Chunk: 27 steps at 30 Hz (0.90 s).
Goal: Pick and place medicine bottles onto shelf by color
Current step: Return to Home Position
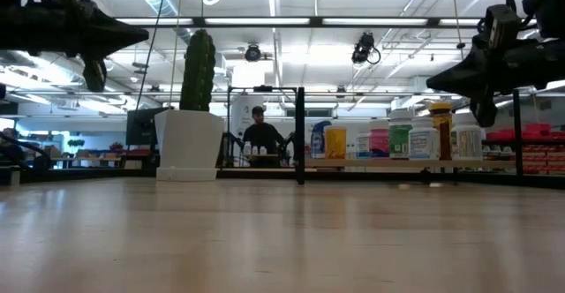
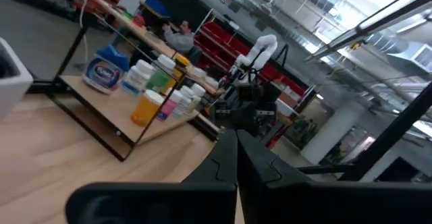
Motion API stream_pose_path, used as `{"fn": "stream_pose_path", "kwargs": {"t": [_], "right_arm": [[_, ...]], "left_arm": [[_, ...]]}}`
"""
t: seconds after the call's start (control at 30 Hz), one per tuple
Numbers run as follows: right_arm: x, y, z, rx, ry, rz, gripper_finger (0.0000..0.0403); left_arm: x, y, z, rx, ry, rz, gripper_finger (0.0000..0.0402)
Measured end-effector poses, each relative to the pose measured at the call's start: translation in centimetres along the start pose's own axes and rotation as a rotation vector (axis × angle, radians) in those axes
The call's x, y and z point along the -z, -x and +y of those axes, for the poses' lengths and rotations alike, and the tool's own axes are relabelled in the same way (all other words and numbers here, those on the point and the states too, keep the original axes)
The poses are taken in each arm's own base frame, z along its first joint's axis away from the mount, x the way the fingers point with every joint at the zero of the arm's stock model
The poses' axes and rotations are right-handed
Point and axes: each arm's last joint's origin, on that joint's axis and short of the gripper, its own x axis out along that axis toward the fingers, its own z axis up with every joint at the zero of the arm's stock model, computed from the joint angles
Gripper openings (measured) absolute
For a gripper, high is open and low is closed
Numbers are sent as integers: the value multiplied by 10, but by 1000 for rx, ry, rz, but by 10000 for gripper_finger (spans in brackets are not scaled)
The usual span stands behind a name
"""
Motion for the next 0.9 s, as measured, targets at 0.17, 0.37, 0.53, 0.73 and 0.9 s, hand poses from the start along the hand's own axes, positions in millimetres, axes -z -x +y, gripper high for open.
{"fn": "stream_pose_path", "kwargs": {"t": [0.17,0.37,0.53,0.73,0.9], "right_arm": [[0,0,0,-3,15,0,5],[-1,0,4,-81,84,18,5],[-1,1,6,-163,159,47,5],[0,1,7,-200,201,67,5],[0,1,8,-213,246,72,5]], "left_arm": [[8,-2,3,83,-13,27,0],[9,-2,1,174,-20,80,0],[7,-3,4,142,-64,53,0],[6,-6,11,129,-105,76,0],[4,-7,16,106,-138,67,0]]}}
